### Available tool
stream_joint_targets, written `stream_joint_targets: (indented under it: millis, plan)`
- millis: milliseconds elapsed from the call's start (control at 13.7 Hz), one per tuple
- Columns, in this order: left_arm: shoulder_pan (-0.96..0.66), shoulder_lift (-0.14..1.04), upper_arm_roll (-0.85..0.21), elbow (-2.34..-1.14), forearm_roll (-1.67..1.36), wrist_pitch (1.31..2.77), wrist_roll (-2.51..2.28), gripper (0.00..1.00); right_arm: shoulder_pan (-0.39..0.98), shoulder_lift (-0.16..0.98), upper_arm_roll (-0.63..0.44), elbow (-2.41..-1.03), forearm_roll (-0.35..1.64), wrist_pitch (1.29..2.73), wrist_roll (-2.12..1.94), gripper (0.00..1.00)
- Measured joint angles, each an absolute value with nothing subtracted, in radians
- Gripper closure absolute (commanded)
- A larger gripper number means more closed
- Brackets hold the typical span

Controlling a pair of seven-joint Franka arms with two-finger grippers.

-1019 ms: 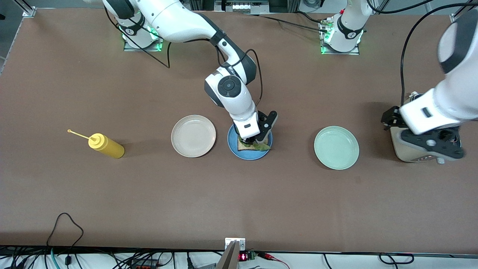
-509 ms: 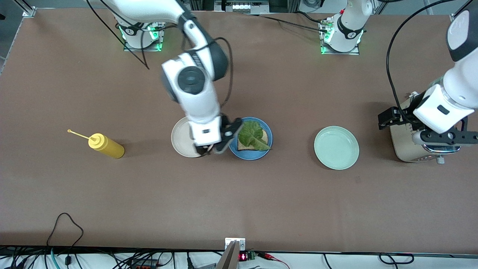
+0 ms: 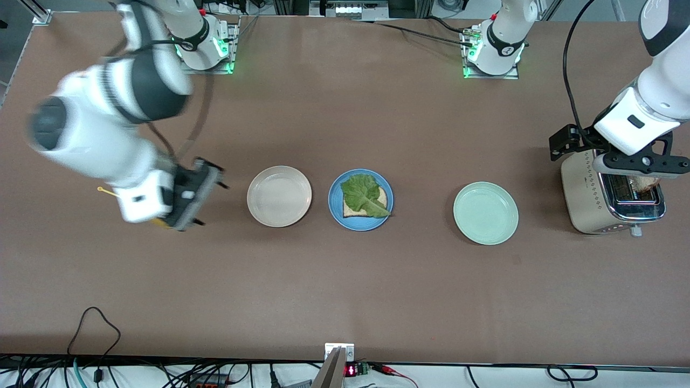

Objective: Make sandwich in blue plate with both arms
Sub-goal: 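Move the right gripper to the mustard bottle and grasp it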

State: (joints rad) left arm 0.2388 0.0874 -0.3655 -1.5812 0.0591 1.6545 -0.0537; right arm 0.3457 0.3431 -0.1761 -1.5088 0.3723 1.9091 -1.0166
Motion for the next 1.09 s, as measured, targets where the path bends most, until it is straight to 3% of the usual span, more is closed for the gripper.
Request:
stream_joint_targets:
  millis: [218, 509, 800, 1092]
  plan:
    - [0.241, 0.086, -0.366, -1.582, 0.057, 1.654, -0.051, 0.0, 0.136, 0.298, -0.18, -1.59, 0.585, 1.807, -1.359, 0.0]
    - [0.243, 0.085, -0.365, -1.581, 0.054, 1.645, -0.051, 0.0, -0.161, 0.337, -0.181, -1.619, 0.788, 1.585, -1.764, 0.0]
    - [0.246, 0.085, -0.365, -1.58, 0.054, 1.645, -0.05, 0.0, -0.379, 0.485, -0.179, -1.633, 0.954, 1.411, -2.101, 0.0]
    - [0.247, 0.085, -0.365, -1.58, 0.054, 1.645, -0.05, 0.0, -0.469, 0.711, -0.175, -1.636, 1.056, 1.354, -2.387, 0.0]
